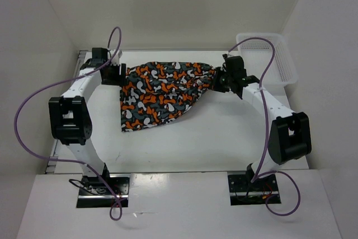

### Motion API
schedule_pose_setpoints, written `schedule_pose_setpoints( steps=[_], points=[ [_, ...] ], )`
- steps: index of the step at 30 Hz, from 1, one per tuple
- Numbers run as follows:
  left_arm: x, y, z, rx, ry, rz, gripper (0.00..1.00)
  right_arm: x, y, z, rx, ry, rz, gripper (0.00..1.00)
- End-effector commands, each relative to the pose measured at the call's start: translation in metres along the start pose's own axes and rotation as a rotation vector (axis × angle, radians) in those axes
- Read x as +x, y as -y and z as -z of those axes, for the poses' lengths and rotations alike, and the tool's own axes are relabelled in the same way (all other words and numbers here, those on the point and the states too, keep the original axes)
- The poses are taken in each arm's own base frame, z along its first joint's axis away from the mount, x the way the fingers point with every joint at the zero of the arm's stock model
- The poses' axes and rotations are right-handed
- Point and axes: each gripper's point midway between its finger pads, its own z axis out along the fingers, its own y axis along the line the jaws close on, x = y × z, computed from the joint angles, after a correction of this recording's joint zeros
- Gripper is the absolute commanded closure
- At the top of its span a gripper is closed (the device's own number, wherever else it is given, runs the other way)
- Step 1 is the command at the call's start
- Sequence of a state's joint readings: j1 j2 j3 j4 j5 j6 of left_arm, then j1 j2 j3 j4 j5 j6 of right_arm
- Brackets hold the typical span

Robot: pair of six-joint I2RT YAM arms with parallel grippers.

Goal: Fold and stack the shorts
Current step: Flatten the shorts out

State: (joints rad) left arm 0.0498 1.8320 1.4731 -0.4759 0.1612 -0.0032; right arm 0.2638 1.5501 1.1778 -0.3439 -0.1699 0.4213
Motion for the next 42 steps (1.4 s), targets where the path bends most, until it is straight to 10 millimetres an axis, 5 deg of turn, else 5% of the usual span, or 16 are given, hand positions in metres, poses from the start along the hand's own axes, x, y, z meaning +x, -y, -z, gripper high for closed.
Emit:
schedule_pose_setpoints(
  steps=[1,3,4,8,12,15,22,27,30,32,35,36,38,39,42],
  points=[
    [0.047,0.008,0.033,-0.026,-0.096,0.001,0.26,0.006,-0.002,0.000,-0.034,-0.023,-0.001,1.00],
    [0.075,0.014,0.055,-0.053,-0.111,-0.015,0.25,0.010,0.000,-0.001,-0.030,-0.031,0.008,1.00],
    [0.117,0.025,0.051,-0.033,-0.187,-0.029,0.25,0.010,0.001,-0.001,-0.030,-0.030,0.022,1.00],
    [0.160,0.052,0.068,-0.013,-0.184,-0.118,0.25,0.013,0.006,-0.003,-0.010,-0.049,0.040,1.00],
    [0.186,0.058,0.060,-0.037,-0.218,-0.179,0.24,0.019,0.009,-0.005,-0.006,-0.057,0.038,1.00],
    [0.186,0.064,0.044,-0.055,-0.183,-0.229,0.22,0.023,0.011,-0.006,-0.003,-0.065,0.036,1.00],
    [0.199,0.045,0.008,-0.152,-0.276,-0.241,0.21,0.024,0.011,-0.006,-0.006,-0.057,0.017,1.00],
    [0.216,0.040,0.005,-0.165,-0.329,-0.246,0.50,0.018,0.009,-0.004,-0.001,-0.045,0.028,1.00],
    [0.225,0.041,0.004,-0.157,-0.371,-0.246,0.87,0.006,0.005,0.000,-0.006,-0.012,0.043,1.00],
    [0.206,0.047,0.004,-0.135,-0.346,-0.241,1.00,-0.011,-0.004,0.004,-0.024,0.026,0.051,1.00],
    [0.159,0.047,0.010,-0.126,-0.263,-0.205,1.00,-0.029,-0.014,0.004,-0.039,0.036,0.093,1.00],
    [0.109,0.052,0.020,-0.121,-0.167,-0.194,1.00,-0.053,-0.027,0.014,-0.056,0.075,0.113,1.00],
    [0.049,0.047,0.040,-0.138,-0.044,-0.167,1.00,-0.097,-0.051,0.036,-0.092,0.168,0.167,1.00],
    [-0.011,0.048,0.070,-0.146,0.096,-0.155,1.00,-0.109,-0.055,0.044,-0.086,0.196,0.180,1.00],
    [-0.088,0.036,0.134,-0.220,0.313,-0.123,1.00,-0.169,-0.085,0.105,-0.087,0.411,0.248,1.00]
  ],
)
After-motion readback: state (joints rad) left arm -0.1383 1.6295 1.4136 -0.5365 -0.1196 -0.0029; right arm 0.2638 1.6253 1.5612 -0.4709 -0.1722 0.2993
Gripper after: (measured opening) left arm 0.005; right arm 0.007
